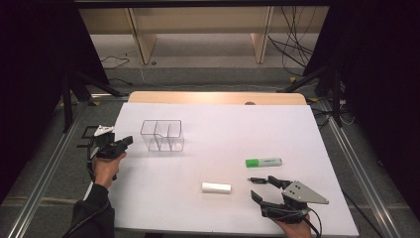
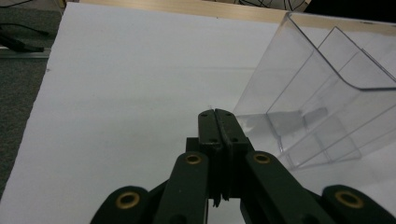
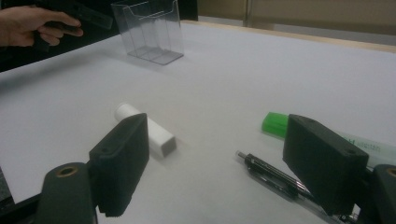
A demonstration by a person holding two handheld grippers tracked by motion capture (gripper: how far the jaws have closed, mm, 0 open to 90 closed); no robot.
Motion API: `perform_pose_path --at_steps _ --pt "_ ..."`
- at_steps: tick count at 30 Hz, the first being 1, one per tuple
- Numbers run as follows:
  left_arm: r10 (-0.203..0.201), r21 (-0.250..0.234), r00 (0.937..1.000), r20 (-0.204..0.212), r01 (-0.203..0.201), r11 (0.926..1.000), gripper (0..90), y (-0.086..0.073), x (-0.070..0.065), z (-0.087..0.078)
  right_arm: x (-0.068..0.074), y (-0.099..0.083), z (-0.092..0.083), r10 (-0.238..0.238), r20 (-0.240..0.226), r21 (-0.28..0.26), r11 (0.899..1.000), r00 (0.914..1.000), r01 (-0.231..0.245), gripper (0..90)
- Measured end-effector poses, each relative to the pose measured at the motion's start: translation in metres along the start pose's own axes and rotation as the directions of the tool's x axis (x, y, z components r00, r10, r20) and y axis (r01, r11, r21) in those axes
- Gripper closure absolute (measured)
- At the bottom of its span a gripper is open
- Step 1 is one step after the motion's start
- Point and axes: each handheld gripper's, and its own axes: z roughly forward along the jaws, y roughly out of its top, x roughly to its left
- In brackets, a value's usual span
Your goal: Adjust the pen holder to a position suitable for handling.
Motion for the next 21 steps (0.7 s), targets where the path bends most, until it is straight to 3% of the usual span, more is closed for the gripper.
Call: perform_pose_path --at_steps 9,21 --pt "0.022 0.01 0.9997 0.007 -0.022 0.9997 89.2 0.009 -0.003 0.014 -0.001 0.0 -0.001 0.0 0.001 -0.001 1.0 1.0 0.0 23.5" --pt "0.008 0.028 0.9987 0.049 -0.009 0.9996 89.2 0.012 -0.013 0.027 -0.001 -0.001 0.0 0.001 -0.001 0.002 1.0 1.0 -0.001 23.5"
